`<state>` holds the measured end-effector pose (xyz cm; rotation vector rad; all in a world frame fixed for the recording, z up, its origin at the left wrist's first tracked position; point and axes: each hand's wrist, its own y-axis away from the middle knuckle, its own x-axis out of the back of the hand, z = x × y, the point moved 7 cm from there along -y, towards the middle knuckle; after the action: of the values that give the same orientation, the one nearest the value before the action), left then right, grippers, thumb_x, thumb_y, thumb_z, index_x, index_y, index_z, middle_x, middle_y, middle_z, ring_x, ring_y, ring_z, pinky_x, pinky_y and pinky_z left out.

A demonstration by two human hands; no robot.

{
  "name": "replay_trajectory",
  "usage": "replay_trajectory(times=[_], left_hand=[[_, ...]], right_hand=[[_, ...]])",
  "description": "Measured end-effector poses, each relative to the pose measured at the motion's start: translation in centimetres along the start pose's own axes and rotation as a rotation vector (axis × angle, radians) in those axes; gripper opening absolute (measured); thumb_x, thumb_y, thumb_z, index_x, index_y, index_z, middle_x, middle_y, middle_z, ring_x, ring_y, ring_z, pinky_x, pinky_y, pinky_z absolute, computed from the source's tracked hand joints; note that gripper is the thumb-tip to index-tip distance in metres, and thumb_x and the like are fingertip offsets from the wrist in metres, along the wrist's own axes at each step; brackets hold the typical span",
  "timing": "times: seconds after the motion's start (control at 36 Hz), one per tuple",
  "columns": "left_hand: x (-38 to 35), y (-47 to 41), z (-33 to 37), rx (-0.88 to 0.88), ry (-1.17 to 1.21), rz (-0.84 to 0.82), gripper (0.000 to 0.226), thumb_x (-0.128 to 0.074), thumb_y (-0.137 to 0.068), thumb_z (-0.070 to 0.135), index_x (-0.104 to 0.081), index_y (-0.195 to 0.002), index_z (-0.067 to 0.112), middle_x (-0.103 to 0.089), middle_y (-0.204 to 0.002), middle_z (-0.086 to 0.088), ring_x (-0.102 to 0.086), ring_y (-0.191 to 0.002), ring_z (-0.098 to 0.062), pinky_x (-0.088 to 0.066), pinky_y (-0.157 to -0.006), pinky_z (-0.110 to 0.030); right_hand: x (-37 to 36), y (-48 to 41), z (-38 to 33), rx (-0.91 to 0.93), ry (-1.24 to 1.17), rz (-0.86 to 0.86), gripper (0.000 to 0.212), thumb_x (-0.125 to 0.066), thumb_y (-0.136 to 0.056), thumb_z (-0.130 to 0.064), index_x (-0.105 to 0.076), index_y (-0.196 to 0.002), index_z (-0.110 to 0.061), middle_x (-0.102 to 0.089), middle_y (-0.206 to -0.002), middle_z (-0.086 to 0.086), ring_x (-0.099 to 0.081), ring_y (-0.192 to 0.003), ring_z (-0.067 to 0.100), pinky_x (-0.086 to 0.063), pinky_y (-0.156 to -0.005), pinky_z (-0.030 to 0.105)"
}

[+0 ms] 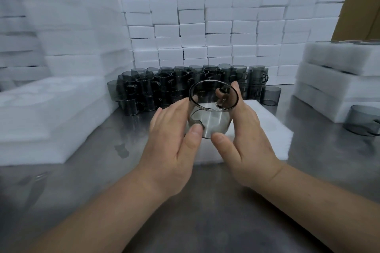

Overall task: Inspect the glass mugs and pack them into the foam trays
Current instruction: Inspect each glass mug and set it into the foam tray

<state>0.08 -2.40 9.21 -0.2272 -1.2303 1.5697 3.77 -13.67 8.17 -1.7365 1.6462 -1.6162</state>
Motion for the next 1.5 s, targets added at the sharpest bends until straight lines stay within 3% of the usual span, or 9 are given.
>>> replay_trajectory(times=[0.11,0.17,0.42,0.53,0.69,0.81,0.94,1.31,1.5], left_hand=[[-0.3,0.1,0.0,0.025,-0.016,-0.026,0.031,-0.027,-0.09,0.042,-0.032,-0.12,0.045,-0.045,-0.117,0.023,-0.041,-0.114,-0.003,-0.029,-0.102,-0.06],[-0.3,0.0,0.0,0.034,-0.02,-0.034,0.03,-0.028,-0.089,0.043,-0.032,-0.119,0.046,-0.043,-0.117,0.025,-0.04,-0.115,-0.001,-0.029,-0.104,-0.058],[-0.4,-0.2,-0.9,0.115,-0.003,-0.074,0.049,-0.036,-0.082,0.053,-0.047,-0.121,0.024,-0.056,-0.112,0.005,-0.051,-0.108,-0.02,-0.039,-0.094,-0.047],[-0.3,-0.1,-1.4,0.153,0.004,-0.048,0.039,-0.039,-0.078,0.058,-0.04,-0.114,0.041,-0.056,-0.114,0.007,-0.05,-0.111,-0.019,-0.04,-0.095,-0.046],[0.1,-0.1,-1.9,0.187,-0.006,0.019,0.042,-0.049,-0.073,0.058,-0.038,-0.112,0.047,-0.055,-0.115,0.01,-0.05,-0.114,-0.015,-0.041,-0.098,-0.043],[0.5,0.0,-2.2,0.224,-0.068,0.087,0.043,-0.056,-0.067,0.059,-0.034,-0.103,0.057,-0.049,-0.112,0.025,-0.048,-0.113,-0.005,-0.04,-0.098,-0.03],[0.9,0.1,-2.3,0.235,-0.112,0.142,0.047,-0.07,-0.068,0.052,-0.035,-0.099,0.055,-0.046,-0.106,0.03,-0.047,-0.112,-0.005,-0.034,-0.092,-0.016],[1.5,-0.1,-1.4,0.15,-0.238,0.252,0.061,-0.077,-0.062,0.037,-0.035,-0.107,0.036,-0.045,-0.1,0.017,-0.046,-0.1,-0.004,-0.04,-0.09,-0.025],[1.7,-0.2,-0.6,0.085,-0.302,0.278,0.064,-0.083,-0.062,0.017,-0.049,-0.115,0.01,-0.043,-0.107,0.007,-0.05,-0.101,-0.019,-0.045,-0.091,-0.042]], right_hand=[[-0.2,-0.1,0.2,-0.018,0.023,-0.034,0.098,-0.01,-0.082,-0.074,-0.021,-0.144,0.002,-0.03,-0.15,0.006,-0.02,-0.138,0.004,-0.018,-0.113,0.045],[-0.2,-0.2,0.2,-0.028,0.023,-0.051,0.098,-0.008,-0.082,-0.074,-0.021,-0.145,0.0,-0.033,-0.149,0.008,-0.029,-0.137,0.014,-0.021,-0.111,0.047],[-0.2,-0.2,-0.2,0.022,0.068,-0.054,0.089,-0.005,-0.087,-0.068,-0.039,-0.138,-0.004,-0.049,-0.11,-0.013,-0.039,-0.102,-0.002,-0.026,-0.105,0.051],[-0.1,-0.2,-0.2,0.023,0.071,-0.031,0.084,-0.006,-0.088,-0.066,-0.043,-0.135,-0.006,-0.048,-0.106,-0.014,-0.044,-0.105,0.008,-0.021,-0.108,0.043],[-0.2,0.0,0.2,0.013,0.096,-0.035,0.067,-0.01,-0.091,-0.06,-0.027,-0.141,-0.02,-0.051,-0.096,-0.007,-0.043,-0.098,0.011,-0.016,-0.108,0.033],[0.3,-0.1,0.1,-0.006,0.132,0.037,0.051,-0.031,-0.089,-0.038,-0.054,-0.125,-0.009,-0.059,-0.094,0.0,-0.045,-0.094,0.014,-0.03,-0.1,0.042],[0.5,-0.3,-0.1,-0.03,0.135,0.043,0.042,-0.034,-0.088,-0.035,-0.064,-0.106,-0.012,-0.065,-0.097,-0.001,-0.047,-0.093,0.011,-0.037,-0.091,0.038],[0.7,-0.4,-0.3,0.001,0.161,0.069,0.036,-0.037,-0.088,-0.03,-0.067,-0.087,-0.011,-0.063,-0.08,-0.001,-0.044,-0.078,0.01,-0.032,-0.076,0.029],[0.8,-0.4,-0.3,-0.012,0.13,0.069,0.041,-0.03,-0.089,-0.033,-0.063,-0.08,-0.009,-0.056,-0.075,-0.003,-0.048,-0.073,0.019,-0.037,-0.075,0.035]])
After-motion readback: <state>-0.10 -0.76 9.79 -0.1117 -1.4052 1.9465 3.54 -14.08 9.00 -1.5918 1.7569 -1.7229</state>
